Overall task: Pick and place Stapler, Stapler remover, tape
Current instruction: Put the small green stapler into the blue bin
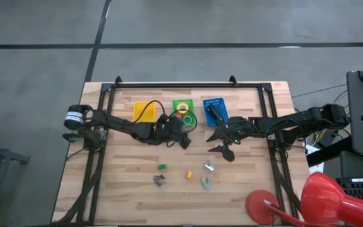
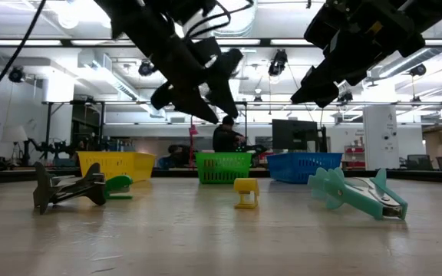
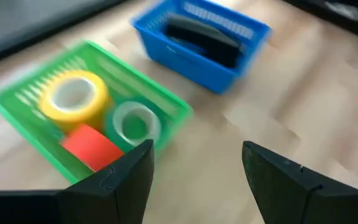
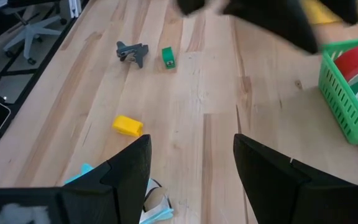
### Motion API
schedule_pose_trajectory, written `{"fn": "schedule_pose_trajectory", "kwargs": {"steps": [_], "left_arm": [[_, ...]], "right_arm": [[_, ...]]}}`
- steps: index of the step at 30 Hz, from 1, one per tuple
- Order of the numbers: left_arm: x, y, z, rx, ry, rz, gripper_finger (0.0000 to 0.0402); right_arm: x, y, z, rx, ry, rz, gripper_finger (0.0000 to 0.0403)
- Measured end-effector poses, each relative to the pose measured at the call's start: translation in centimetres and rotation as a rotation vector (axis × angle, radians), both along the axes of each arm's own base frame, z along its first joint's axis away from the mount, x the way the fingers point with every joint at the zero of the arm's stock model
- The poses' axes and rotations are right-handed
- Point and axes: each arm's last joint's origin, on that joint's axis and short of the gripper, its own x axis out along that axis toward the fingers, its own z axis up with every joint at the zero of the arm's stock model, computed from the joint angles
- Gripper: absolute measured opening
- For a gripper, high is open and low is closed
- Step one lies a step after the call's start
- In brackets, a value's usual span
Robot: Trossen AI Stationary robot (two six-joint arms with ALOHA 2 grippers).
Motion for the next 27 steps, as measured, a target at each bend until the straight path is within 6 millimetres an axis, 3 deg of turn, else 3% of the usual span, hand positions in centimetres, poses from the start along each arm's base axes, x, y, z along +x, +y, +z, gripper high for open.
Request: {"fn": "schedule_pose_trajectory", "kwargs": {"steps": [9, 19, 27], "left_arm": [[-1.9, -4.7, -1.3, -0.087, 0.246, -0.300, 0.0243], [-4.4, -8.8, -2.3, -0.176, 0.414, -0.385, 0.0243], [-5.6, -10.4, -2.6, -0.214, 0.470, -0.367, 0.0243]], "right_arm": [[0.0, 0.0, 0.0, 0.000, 0.001, 0.002, 0.0221], [0.0, 0.0, 0.0, 0.005, 0.000, -0.001, 0.0221], [0.0, 0.0, 0.0, 0.006, -0.004, -0.002, 0.0221]]}}
